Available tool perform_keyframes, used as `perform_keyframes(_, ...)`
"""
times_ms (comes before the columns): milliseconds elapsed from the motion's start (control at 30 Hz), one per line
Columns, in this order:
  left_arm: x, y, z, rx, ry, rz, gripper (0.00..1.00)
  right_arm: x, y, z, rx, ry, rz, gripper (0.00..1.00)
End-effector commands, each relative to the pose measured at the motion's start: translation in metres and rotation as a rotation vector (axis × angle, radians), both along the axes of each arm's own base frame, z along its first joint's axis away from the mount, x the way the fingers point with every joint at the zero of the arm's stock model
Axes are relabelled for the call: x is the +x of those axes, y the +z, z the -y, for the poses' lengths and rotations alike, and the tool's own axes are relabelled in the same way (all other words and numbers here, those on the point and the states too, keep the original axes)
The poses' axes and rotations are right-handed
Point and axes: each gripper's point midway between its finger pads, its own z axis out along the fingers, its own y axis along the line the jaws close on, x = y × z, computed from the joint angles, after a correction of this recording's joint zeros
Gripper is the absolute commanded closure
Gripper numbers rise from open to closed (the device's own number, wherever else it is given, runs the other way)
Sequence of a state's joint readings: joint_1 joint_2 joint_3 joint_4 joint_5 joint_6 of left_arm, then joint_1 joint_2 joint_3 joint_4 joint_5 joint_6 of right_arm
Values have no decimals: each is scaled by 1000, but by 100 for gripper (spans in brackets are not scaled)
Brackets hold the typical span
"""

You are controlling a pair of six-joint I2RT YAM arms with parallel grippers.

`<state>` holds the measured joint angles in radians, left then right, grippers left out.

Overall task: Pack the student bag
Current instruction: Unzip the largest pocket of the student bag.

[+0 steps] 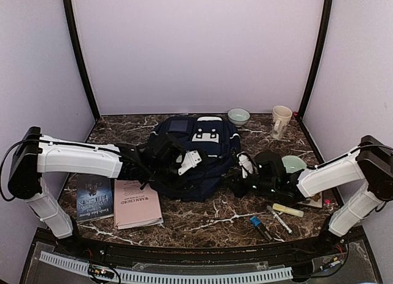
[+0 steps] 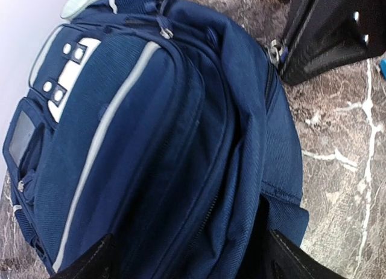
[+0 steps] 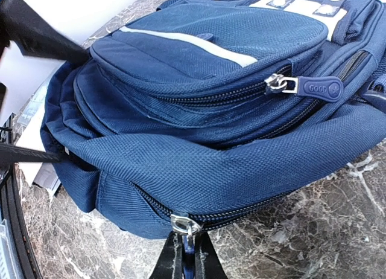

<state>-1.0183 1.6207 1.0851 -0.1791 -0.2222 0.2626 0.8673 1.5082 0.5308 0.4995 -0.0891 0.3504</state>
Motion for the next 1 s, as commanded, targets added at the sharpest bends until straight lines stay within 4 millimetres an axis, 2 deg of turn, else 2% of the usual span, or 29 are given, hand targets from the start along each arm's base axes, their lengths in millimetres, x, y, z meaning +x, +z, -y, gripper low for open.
perform_keyframes(0, -8, -6, 5, 6, -54, -31, 19, 10, 23, 2, 49, -35, 51, 100)
perform_keyframes(67, -9, -3, 8, -11, -66, -32, 27, 10, 22, 4, 46, -36, 53, 100)
perform_keyframes(100, -7, -2, 9, -12, -61, -25, 36, 9, 22, 4, 45, -36, 53, 100)
perform_keyframes(267, 4, -5, 10, 16, -30, 7, 91, 9, 23, 6, 36, -37, 62, 100)
perform_keyframes(300, 4, -3, 12, 9, -34, 7, 99, 9, 23, 6, 34, -35, 62, 100)
perform_keyframes(433, 3, 7, 27, -42, -60, -12, 100, 6, 24, 1, 39, -2, 50, 100)
perform_keyframes(800, 14, 18, 79, -126, -54, -46, 100, -33, 44, -37, 87, 189, 32, 100)
perform_keyframes(900, 9, 28, 93, -181, -78, -67, 100, -34, 48, -42, 118, 199, 33, 100)
perform_keyframes(967, 6, 35, 96, -198, -87, -66, 100, -30, 46, -40, 107, 177, 38, 100)
